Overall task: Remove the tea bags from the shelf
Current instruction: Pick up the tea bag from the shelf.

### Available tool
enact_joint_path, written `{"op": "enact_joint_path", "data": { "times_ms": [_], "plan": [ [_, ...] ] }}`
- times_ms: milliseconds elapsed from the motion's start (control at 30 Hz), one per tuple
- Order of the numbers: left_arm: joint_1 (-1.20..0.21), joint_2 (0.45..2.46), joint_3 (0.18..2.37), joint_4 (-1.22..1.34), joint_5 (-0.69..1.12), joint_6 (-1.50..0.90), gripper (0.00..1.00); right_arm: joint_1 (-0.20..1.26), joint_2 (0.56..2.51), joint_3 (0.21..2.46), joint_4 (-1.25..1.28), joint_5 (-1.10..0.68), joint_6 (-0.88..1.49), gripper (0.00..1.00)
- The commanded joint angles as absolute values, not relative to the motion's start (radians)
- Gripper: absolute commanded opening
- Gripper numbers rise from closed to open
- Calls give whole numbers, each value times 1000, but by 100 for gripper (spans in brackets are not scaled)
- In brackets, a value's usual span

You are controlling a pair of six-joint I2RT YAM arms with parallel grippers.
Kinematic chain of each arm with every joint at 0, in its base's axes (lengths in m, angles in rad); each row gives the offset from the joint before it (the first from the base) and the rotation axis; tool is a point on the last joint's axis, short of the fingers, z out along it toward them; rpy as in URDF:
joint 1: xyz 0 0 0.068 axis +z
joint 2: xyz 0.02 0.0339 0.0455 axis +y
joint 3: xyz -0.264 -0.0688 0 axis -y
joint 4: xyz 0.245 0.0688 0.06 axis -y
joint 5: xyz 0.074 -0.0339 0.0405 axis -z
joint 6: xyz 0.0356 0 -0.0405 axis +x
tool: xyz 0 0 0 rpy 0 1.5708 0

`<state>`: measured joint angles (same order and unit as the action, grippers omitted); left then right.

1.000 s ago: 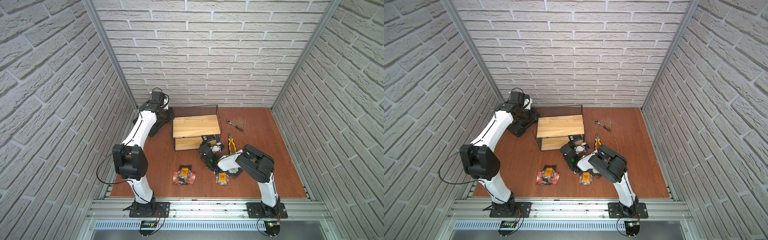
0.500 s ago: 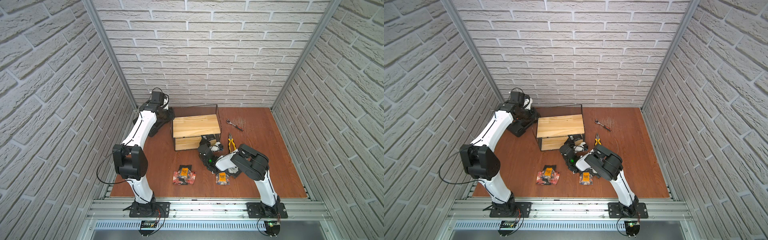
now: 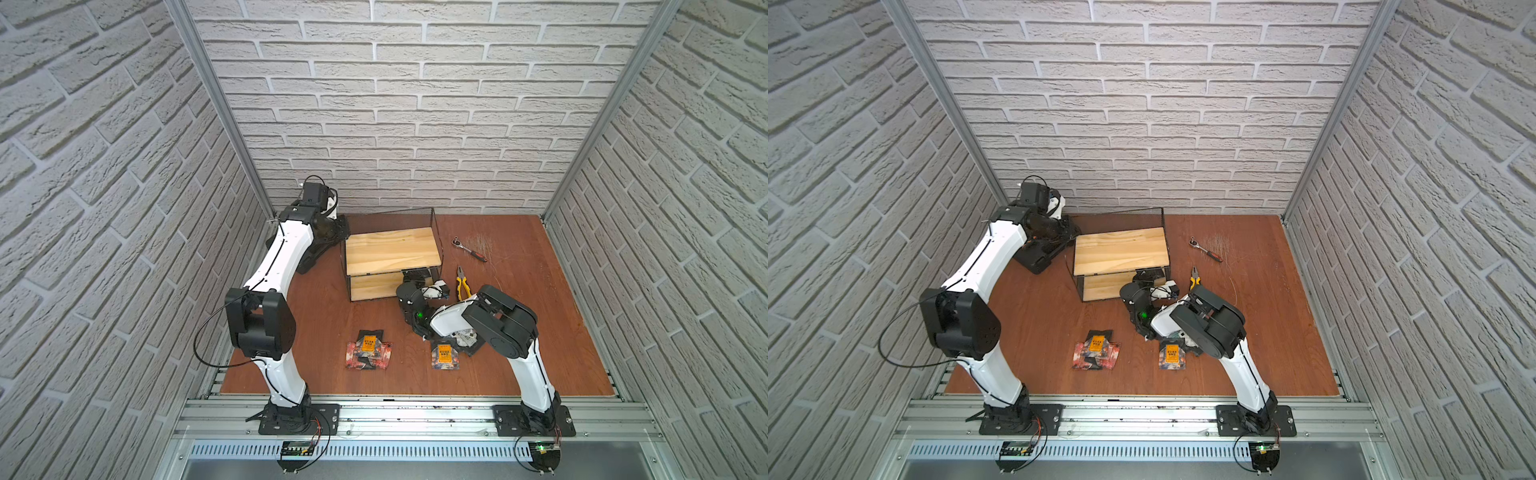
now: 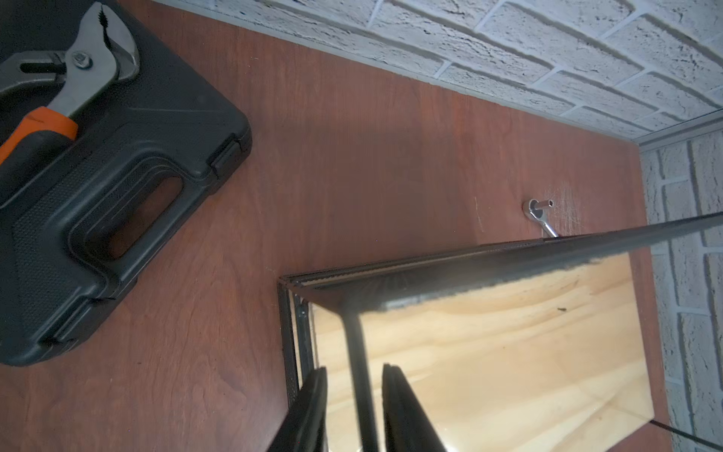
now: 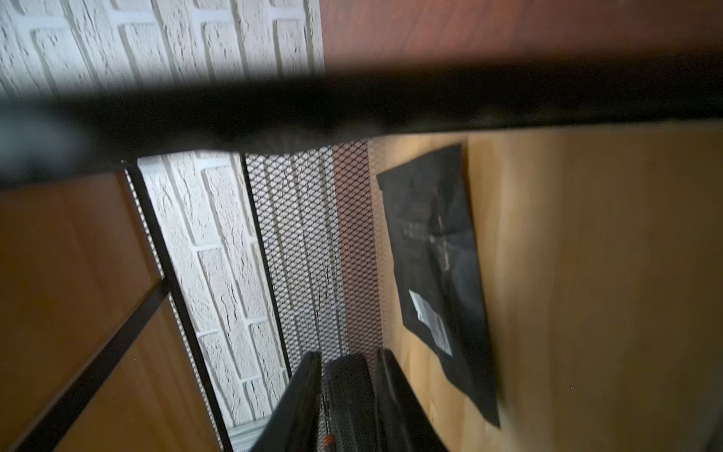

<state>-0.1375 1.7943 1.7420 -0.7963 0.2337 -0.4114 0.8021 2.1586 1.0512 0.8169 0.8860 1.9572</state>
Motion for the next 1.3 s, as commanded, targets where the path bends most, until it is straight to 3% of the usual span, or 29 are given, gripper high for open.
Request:
{"op": "enact_joint_path", "data": {
  "times_ms": [0, 100, 633, 1267],
  "plan": [
    [-121, 1826, 1730, -878, 215, -375, 29, 791, 2181, 1086, 750, 927, 2013, 40],
    [-121, 1827, 1732, -878, 219, -374, 29, 791, 2187, 1100, 675, 913, 2064, 49],
    [-121, 1827, 1744, -881, 213, -376, 29, 817, 2108, 1053, 376, 749, 2214, 45],
    [-121, 1817, 1740, -880, 212, -378, 29, 844, 2035, 995, 457, 621, 2092, 43]
  ]
}}
